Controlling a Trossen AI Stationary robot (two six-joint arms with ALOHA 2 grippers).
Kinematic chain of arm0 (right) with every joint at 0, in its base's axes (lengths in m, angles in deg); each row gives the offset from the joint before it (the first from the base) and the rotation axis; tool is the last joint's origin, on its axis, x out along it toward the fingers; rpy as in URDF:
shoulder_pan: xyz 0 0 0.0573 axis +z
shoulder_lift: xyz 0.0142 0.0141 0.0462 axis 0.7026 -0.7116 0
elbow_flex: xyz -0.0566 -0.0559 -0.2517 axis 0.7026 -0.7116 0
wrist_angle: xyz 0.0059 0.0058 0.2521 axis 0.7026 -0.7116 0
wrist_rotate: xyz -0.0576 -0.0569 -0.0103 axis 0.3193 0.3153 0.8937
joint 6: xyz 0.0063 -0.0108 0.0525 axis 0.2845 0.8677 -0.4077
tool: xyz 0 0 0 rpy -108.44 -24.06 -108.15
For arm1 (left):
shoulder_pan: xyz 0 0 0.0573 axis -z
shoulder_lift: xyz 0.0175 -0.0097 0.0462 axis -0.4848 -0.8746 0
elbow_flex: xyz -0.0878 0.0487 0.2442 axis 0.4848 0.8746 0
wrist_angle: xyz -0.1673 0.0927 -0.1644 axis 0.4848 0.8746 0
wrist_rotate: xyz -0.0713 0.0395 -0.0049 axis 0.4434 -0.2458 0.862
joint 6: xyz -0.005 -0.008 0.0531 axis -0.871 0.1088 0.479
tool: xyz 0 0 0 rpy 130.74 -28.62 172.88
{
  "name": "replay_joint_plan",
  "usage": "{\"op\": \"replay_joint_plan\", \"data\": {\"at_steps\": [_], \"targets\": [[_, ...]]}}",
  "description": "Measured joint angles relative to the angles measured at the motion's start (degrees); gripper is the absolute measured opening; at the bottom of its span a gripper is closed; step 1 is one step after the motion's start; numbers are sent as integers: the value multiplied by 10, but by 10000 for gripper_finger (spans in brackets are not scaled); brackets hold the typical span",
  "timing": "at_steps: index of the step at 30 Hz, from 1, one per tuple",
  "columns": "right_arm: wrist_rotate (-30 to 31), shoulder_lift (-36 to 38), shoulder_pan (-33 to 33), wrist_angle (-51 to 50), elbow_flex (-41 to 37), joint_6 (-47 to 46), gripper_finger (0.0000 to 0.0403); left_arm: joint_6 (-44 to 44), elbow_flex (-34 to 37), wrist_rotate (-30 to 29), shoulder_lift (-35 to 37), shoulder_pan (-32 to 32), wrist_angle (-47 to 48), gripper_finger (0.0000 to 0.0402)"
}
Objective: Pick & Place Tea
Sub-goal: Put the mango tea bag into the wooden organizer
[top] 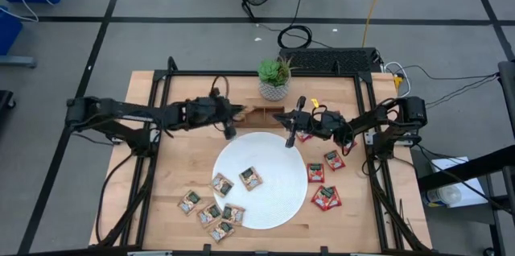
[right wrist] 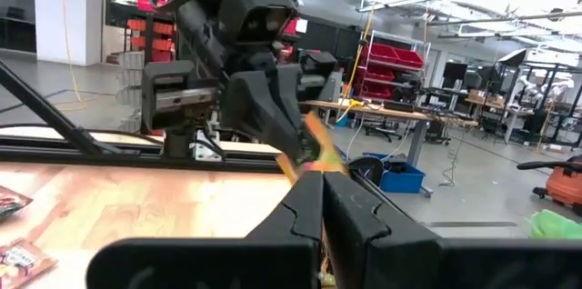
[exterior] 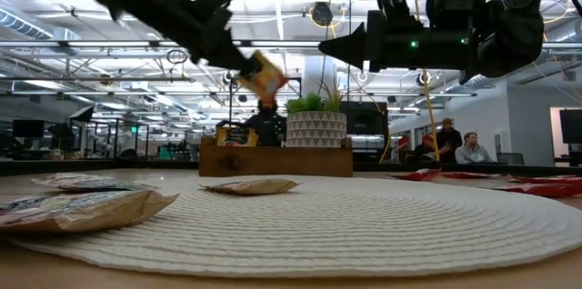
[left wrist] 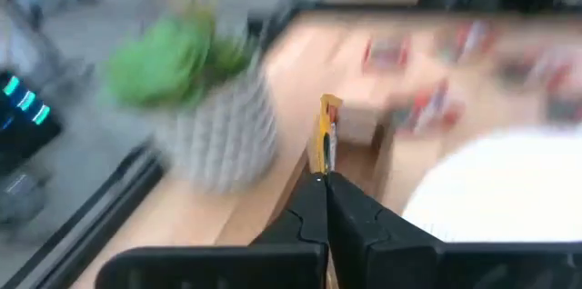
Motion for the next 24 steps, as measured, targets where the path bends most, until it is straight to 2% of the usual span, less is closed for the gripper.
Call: {"op": "replay_joint_plan", "data": {"at_steps": [5,8,14,19,24], "targets": [[0,0,-5,5,-2,1,0,-4,-122,-5,13,-8,303,2],[0,0,-9,4,-2,1,0,28,-183,13,-15,-17,403,1],[0,0,-10,0,-2,2,0,163,-250,96,-81,-36,474,1],[0,0,-10,0,-2,5,0,234,-284,96,-153,-37,495,1],[0,0,-10,-1,-2,5,0,248,-308,80,-209,-44,512,1]]}}
